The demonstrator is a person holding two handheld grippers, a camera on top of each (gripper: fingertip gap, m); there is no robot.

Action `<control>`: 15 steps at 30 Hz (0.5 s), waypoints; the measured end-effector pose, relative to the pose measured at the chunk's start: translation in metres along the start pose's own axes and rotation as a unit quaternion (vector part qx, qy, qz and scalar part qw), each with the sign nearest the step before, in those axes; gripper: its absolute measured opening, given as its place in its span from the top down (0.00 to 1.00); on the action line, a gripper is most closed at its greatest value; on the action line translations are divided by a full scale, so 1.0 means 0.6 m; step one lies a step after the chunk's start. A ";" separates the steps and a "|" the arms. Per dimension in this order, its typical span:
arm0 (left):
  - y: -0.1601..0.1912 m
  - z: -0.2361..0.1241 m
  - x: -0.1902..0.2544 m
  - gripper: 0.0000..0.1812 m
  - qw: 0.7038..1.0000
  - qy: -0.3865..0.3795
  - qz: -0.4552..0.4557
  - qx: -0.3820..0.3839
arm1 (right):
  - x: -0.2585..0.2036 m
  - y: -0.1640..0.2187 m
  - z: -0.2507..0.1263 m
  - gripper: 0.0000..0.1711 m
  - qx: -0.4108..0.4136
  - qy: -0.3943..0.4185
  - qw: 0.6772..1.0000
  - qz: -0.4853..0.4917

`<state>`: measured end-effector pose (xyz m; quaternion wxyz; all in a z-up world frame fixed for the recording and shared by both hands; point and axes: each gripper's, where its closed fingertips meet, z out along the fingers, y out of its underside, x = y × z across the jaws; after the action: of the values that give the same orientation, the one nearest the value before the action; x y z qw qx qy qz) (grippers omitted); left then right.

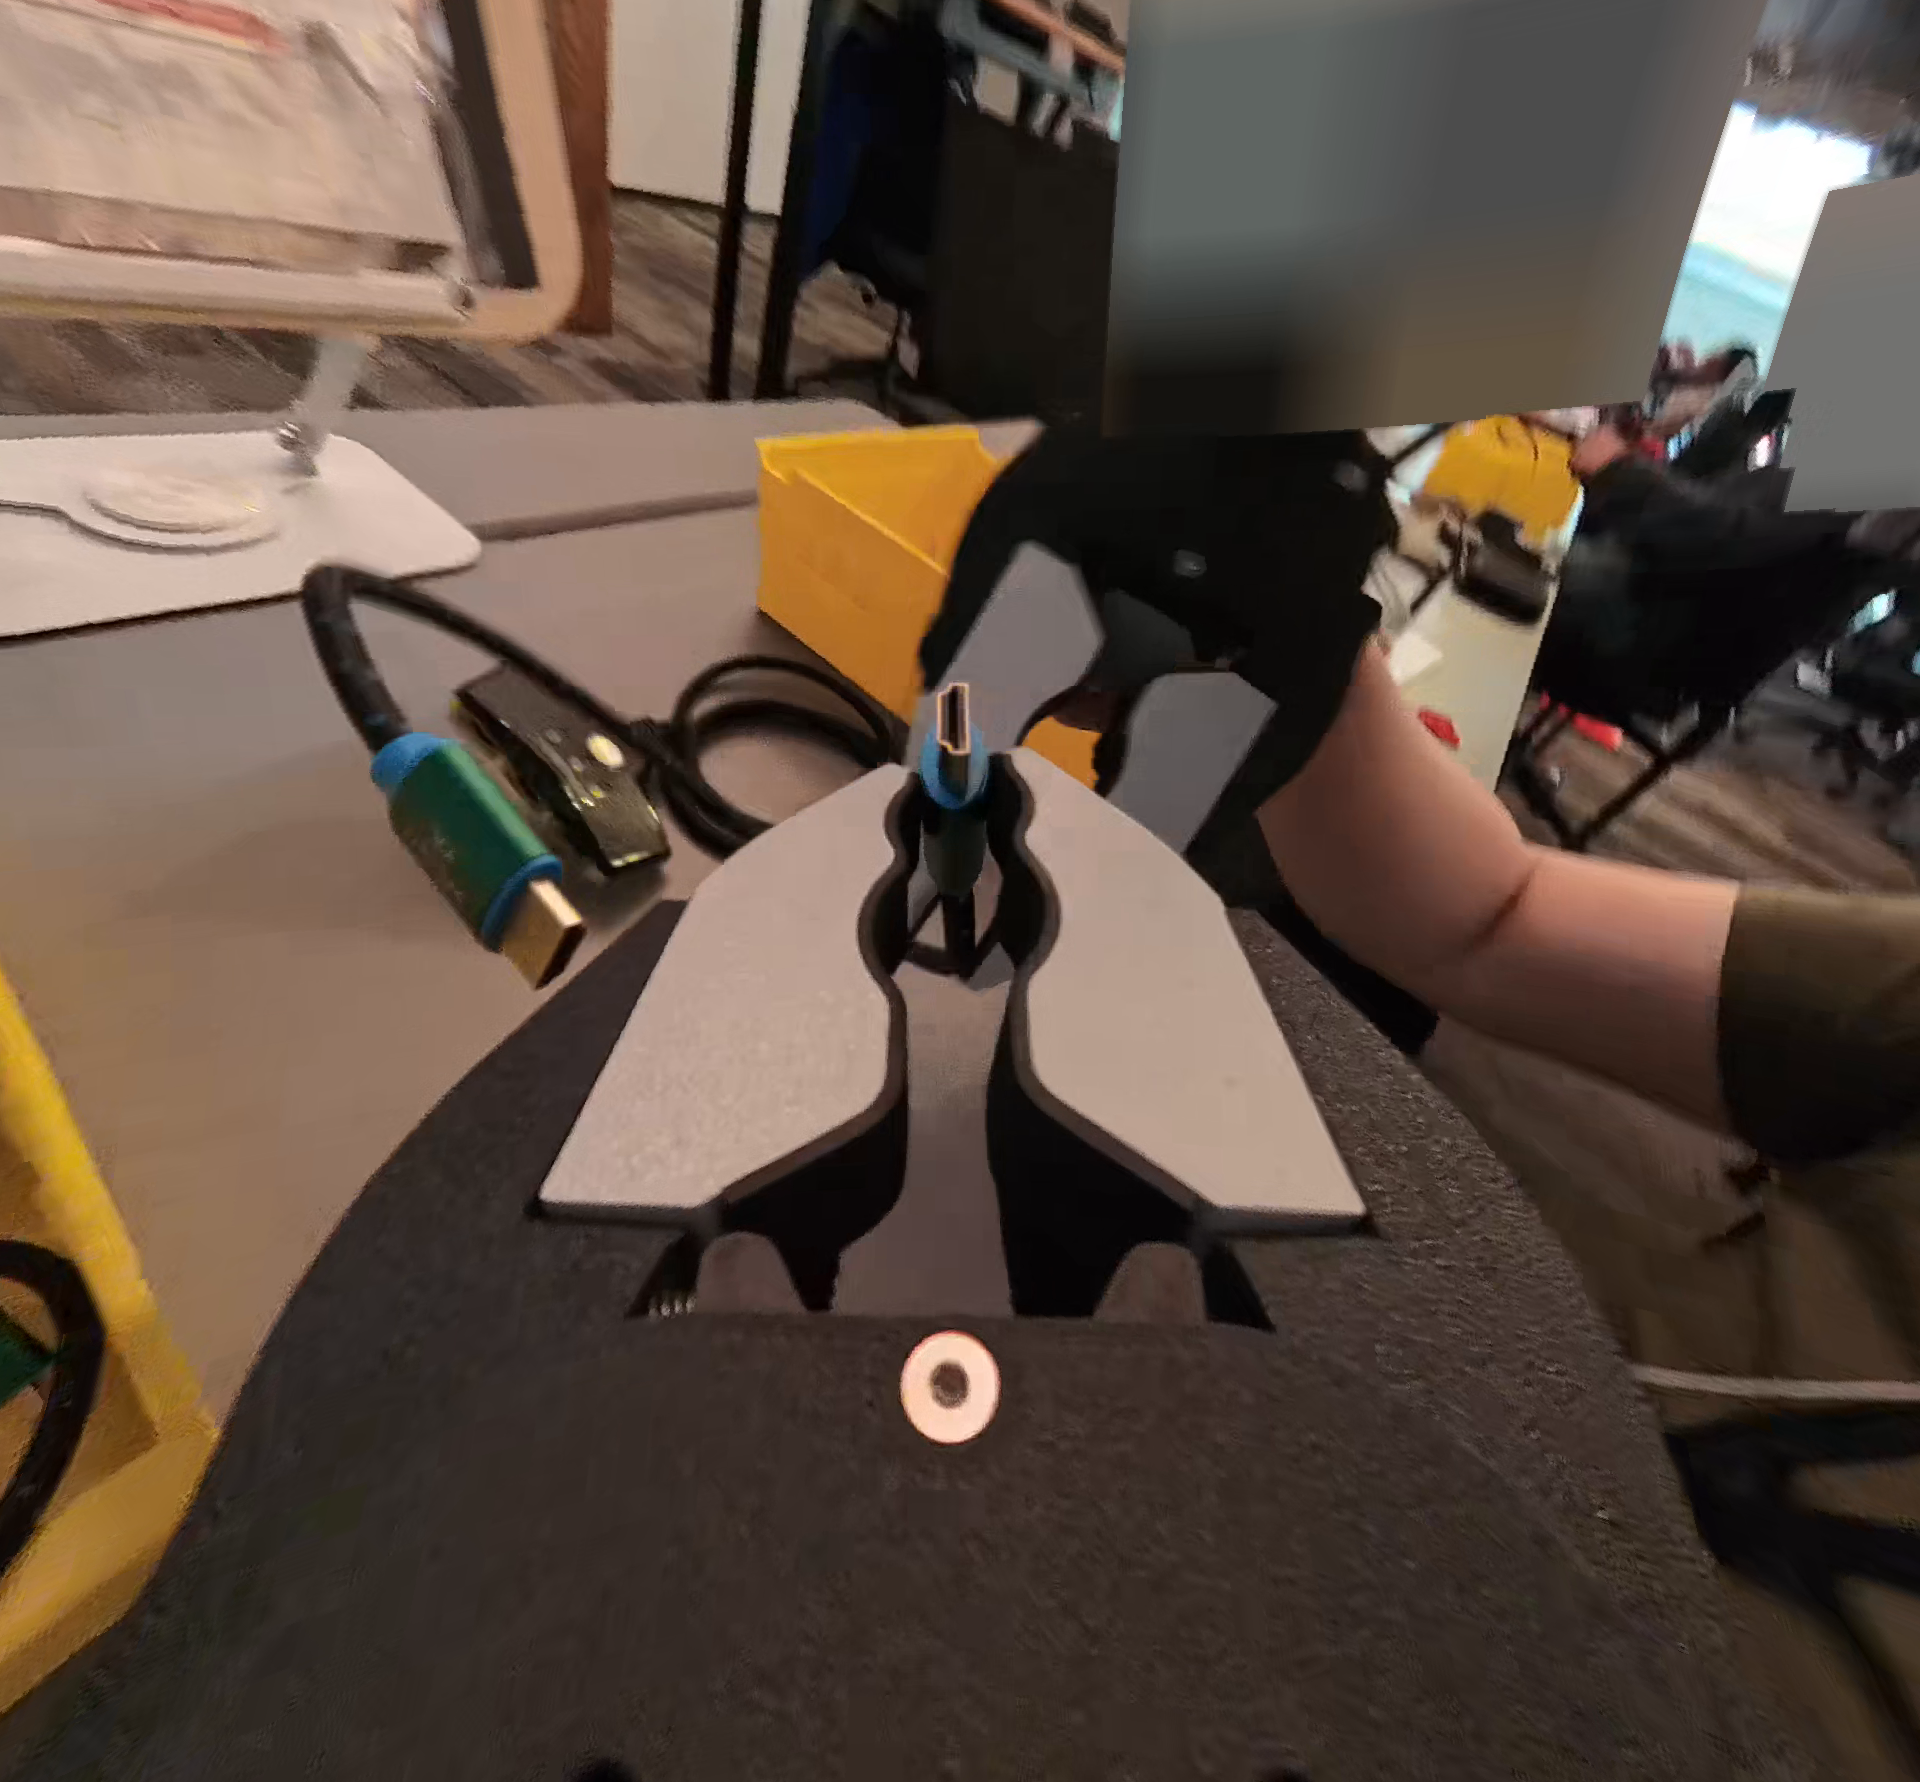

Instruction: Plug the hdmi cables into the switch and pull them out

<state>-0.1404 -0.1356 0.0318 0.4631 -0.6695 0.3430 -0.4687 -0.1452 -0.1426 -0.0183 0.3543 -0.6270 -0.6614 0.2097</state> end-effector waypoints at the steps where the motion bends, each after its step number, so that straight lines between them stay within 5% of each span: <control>1: -0.014 -0.006 -0.010 0.94 1.000 -0.008 -0.013 0.020 | 0.022 -0.014 -0.023 0.83 0.021 0.056 0.998 -0.020; 5: -0.057 -0.031 -0.039 0.94 0.994 -0.017 -0.062 0.083 | 0.084 -0.093 -0.171 0.63 0.157 0.280 0.943 -0.089; 9: -0.081 -0.043 -0.060 0.94 0.986 -0.014 -0.103 0.132 | 0.073 -0.148 -0.293 0.65 0.324 0.415 0.836 -0.153; 11: -0.087 -0.041 -0.067 0.94 0.983 -0.011 -0.118 0.143 | 0.075 -0.148 -0.300 0.70 0.324 0.451 0.817 -0.158; 15: -0.095 -0.029 -0.076 0.94 0.981 -0.007 -0.130 0.147 | 0.069 -0.159 -0.239 0.71 0.303 0.441 0.829 -0.166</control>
<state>-0.1703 -0.0809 0.0738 0.4941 -0.6360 0.1772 -0.5657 -0.1035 -0.1382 0.1537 0.8095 -0.3949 -0.4327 0.0388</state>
